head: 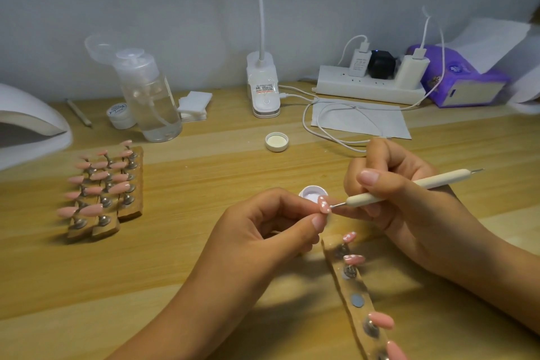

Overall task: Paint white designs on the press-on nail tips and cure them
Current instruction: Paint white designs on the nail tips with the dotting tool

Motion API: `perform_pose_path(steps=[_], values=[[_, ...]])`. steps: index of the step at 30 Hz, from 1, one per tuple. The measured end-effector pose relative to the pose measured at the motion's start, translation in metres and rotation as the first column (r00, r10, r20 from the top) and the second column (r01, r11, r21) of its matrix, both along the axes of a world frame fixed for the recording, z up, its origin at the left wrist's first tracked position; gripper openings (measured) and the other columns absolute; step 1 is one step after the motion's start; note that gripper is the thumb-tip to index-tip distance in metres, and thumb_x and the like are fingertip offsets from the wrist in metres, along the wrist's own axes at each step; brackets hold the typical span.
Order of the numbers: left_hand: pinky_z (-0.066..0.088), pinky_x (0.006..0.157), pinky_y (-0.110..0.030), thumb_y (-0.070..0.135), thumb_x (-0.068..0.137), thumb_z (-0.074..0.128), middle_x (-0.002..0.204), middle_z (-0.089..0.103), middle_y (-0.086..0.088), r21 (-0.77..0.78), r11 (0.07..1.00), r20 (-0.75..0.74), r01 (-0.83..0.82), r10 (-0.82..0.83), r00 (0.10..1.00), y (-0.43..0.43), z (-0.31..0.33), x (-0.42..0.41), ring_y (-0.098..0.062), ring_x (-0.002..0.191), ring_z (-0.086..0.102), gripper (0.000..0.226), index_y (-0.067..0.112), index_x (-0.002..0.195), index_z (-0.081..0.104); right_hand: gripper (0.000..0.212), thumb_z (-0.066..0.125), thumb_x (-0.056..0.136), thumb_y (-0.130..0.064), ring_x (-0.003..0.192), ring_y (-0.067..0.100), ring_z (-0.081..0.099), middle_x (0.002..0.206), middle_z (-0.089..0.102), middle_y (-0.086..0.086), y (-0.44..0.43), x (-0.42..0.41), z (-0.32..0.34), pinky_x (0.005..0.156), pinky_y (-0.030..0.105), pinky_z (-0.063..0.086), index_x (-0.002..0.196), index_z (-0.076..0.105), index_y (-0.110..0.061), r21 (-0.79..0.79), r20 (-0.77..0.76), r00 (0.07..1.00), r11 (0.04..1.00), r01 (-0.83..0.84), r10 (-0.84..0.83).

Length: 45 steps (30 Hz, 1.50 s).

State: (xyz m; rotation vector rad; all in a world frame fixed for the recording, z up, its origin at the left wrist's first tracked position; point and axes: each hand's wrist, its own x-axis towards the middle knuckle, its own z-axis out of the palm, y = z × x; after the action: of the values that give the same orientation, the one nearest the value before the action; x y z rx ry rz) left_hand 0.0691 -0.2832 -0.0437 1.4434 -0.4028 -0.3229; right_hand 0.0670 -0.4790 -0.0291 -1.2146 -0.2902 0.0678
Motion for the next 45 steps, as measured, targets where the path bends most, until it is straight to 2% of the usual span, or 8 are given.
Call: perform_pose_path(steps=[3, 7, 10, 12, 17, 29, 38, 45], values=[[0.048, 0.064, -0.016, 0.027, 0.075, 0.076, 0.074, 0.070, 0.003, -0.013, 1.000, -0.003, -0.006, 0.006, 1.000, 0.000, 0.001, 0.000, -0.005, 0.067, 0.061, 0.013, 0.019, 0.086, 0.075, 0.016, 0.063, 0.080, -0.017, 0.056, 0.007, 0.051, 0.061, 0.049, -0.003, -0.001, 0.002, -0.002, 0.072, 0.032, 0.057, 0.068, 0.054, -0.020, 0.018, 0.030, 0.999, 0.999, 0.033, -0.033], [0.049, 0.064, -0.015, 0.022, 0.078, 0.068, 0.076, 0.070, 0.005, -0.092, 0.992, -0.025, -0.083, 0.081, 0.996, 0.000, 0.003, 0.002, -0.005, 0.068, 0.060, 0.011, 0.021, 0.085, 0.076, 0.025, 0.076, 0.075, -0.044, 0.051, 0.003, 0.050, 0.054, 0.046, -0.008, -0.007, 0.009, -0.004, 0.087, 0.036, 0.055, 0.075, 0.061, -0.024, -0.062, 0.078, 0.964, 0.964, 0.259, -0.254], [0.050, 0.066, -0.015, 0.024, 0.078, 0.066, 0.076, 0.069, 0.006, -0.119, 0.984, -0.054, -0.132, 0.127, 0.990, 0.000, 0.002, 0.004, -0.006, 0.069, 0.061, 0.012, 0.024, 0.086, 0.076, 0.018, 0.073, 0.072, -0.043, 0.080, 0.007, 0.062, 0.077, 0.066, -0.006, -0.010, 0.013, -0.004, 0.097, 0.046, 0.048, 0.083, 0.072, -0.029, -0.243, 0.148, 0.936, 0.906, 0.347, -0.319], [0.050, 0.065, -0.015, 0.025, 0.079, 0.065, 0.076, 0.069, 0.008, -0.122, 0.982, -0.063, -0.146, 0.140, 0.988, 0.001, 0.002, 0.005, -0.005, 0.069, 0.061, 0.012, 0.025, 0.085, 0.076, 0.016, 0.070, 0.078, -0.038, 0.088, 0.009, 0.062, 0.089, 0.069, -0.002, -0.008, 0.012, -0.005, 0.094, 0.040, 0.050, 0.091, 0.075, -0.032, -0.324, 0.196, 0.933, 0.879, 0.351, -0.300], [0.049, 0.063, -0.015, 0.026, 0.079, 0.065, 0.077, 0.070, 0.008, -0.121, 0.981, -0.067, -0.149, 0.141, 0.988, 0.001, 0.002, 0.005, -0.005, 0.070, 0.062, 0.012, 0.026, 0.086, 0.075, 0.020, 0.057, 0.086, -0.038, 0.074, 0.002, 0.059, 0.079, 0.066, -0.012, 0.002, 0.006, -0.005, 0.071, 0.011, 0.045, 0.090, 0.073, -0.027, -0.472, 0.336, 0.908, 0.789, 0.392, -0.250], [0.049, 0.064, -0.015, 0.026, 0.078, 0.066, 0.078, 0.070, 0.008, -0.131, 0.980, -0.074, -0.152, 0.143, 0.987, 0.000, 0.003, 0.005, -0.004, 0.069, 0.062, 0.012, 0.027, 0.086, 0.076, 0.017, 0.051, 0.092, -0.039, 0.081, 0.018, 0.054, 0.089, 0.061, -0.010, 0.001, 0.009, -0.014, 0.071, 0.023, 0.044, 0.095, 0.063, -0.027, -0.671, 0.479, 0.876, 0.618, 0.410, -0.062], [0.050, 0.065, -0.015, 0.025, 0.079, 0.067, 0.079, 0.070, 0.008, -0.120, 0.982, -0.065, -0.148, 0.141, 0.988, 0.001, 0.003, 0.005, -0.005, 0.071, 0.062, 0.013, 0.025, 0.089, 0.075, 0.014, 0.059, 0.091, -0.038, 0.078, 0.017, 0.054, 0.087, 0.063, -0.014, 0.003, 0.007, -0.011, 0.071, 0.023, 0.045, 0.093, 0.065, -0.025, -0.626, 0.439, 0.893, 0.679, 0.383, -0.100], [0.051, 0.065, -0.016, 0.021, 0.076, 0.068, 0.079, 0.070, 0.007, -0.139, 0.980, -0.069, -0.145, 0.137, 0.988, 0.000, 0.005, 0.004, -0.007, 0.070, 0.063, 0.014, 0.028, 0.086, 0.074, 0.010, 0.071, 0.081, -0.035, 0.081, 0.010, 0.064, 0.081, 0.067, -0.005, -0.003, 0.004, -0.005, 0.080, 0.021, 0.051, 0.089, 0.068, -0.029, -0.304, 0.319, 0.912, 0.883, 0.358, -0.259]])
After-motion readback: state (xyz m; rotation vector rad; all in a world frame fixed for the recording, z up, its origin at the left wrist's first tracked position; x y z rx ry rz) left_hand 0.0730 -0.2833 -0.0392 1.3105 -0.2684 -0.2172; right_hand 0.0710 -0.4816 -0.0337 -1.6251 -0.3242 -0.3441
